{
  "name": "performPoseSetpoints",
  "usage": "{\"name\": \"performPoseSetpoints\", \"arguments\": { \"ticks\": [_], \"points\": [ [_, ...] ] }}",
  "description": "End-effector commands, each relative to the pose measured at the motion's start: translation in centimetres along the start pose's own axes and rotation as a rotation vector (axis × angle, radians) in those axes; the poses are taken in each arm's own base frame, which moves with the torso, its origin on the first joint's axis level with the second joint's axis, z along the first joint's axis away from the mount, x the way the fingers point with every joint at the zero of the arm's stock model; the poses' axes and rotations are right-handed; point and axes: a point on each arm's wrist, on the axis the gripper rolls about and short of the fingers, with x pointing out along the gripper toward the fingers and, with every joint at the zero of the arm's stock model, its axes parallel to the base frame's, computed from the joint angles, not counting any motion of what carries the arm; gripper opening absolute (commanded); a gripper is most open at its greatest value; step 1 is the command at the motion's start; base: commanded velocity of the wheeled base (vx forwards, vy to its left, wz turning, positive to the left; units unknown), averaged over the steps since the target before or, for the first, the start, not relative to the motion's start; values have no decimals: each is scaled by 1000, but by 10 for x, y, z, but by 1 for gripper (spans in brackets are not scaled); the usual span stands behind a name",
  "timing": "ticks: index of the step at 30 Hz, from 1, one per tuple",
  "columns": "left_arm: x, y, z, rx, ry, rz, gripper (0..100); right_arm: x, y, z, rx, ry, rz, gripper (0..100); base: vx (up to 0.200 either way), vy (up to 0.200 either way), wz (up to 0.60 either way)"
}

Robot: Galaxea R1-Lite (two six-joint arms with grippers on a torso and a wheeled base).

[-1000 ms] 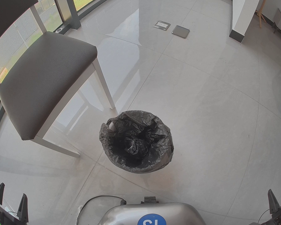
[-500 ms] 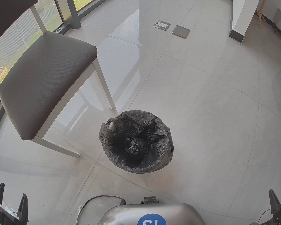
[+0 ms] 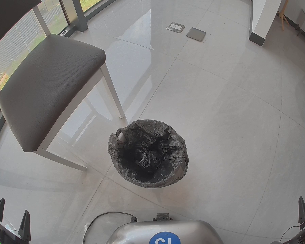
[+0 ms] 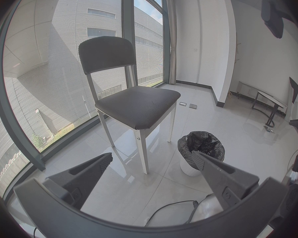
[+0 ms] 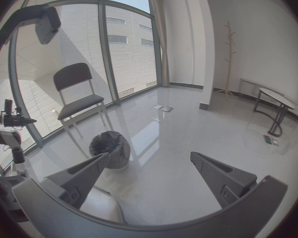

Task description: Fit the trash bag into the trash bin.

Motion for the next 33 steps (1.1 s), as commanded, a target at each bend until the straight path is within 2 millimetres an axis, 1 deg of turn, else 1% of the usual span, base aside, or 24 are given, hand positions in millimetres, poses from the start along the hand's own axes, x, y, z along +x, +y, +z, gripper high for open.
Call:
{"name": "performPoseSetpoints", "arguments": {
  "ticks": [1, 2, 6, 9, 11, 18, 23, 26, 28, 29, 31, 33],
  "points": [
    [0, 0, -5, 0, 5, 0, 100, -1, 0, -2, 54, 4, -22, 100, 0, 0, 0],
    [0, 0, -5, 0, 3, 0, 100, -1, 0, -2, 121, 12, -16, 100, 0, 0, 0],
    [0, 0, -5, 0, 3, 0, 100, -1, 0, -2, 149, 9, -2, 100, 0, 0, 0],
    [0, 0, -5, 0, 5, 0, 100, 0, 3, -1, 135, -33, 131, 100, 0, 0, 0],
    [0, 0, -5, 0, 3, 0, 100, 0, 4, -1, 127, -35, 169, 100, 0, 0, 0],
    [0, 0, -5, 0, 5, 0, 100, 0, 4, -1, 125, -36, 189, 100, 0, 0, 0],
    [0, 0, -5, 0, 5, 0, 100, 0, 2, -2, 180, -24, 97, 100, 0, 0, 0],
    [0, 0, -5, 0, 3, 0, 100, 0, 2, -3, 159, -21, 61, 100, 0, 0, 0],
    [0, 0, -5, 0, 3, 0, 100, 0, 2, -3, 27, -23, 58, 100, 0, 0, 0],
    [0, 0, -5, 0, 3, 0, 100, 0, 2, -3, 24, -21, 58, 100, 0, 0, 0],
    [0, 0, -5, 0, 5, 2, 100, 0, 3, -2, -1, -27, 119, 100, 0, 0, 0],
    [0, 0, -5, 0, 5, 0, 100, 0, 3, -3, 0, -21, 126, 100, 0, 0, 0]
  ]
}}
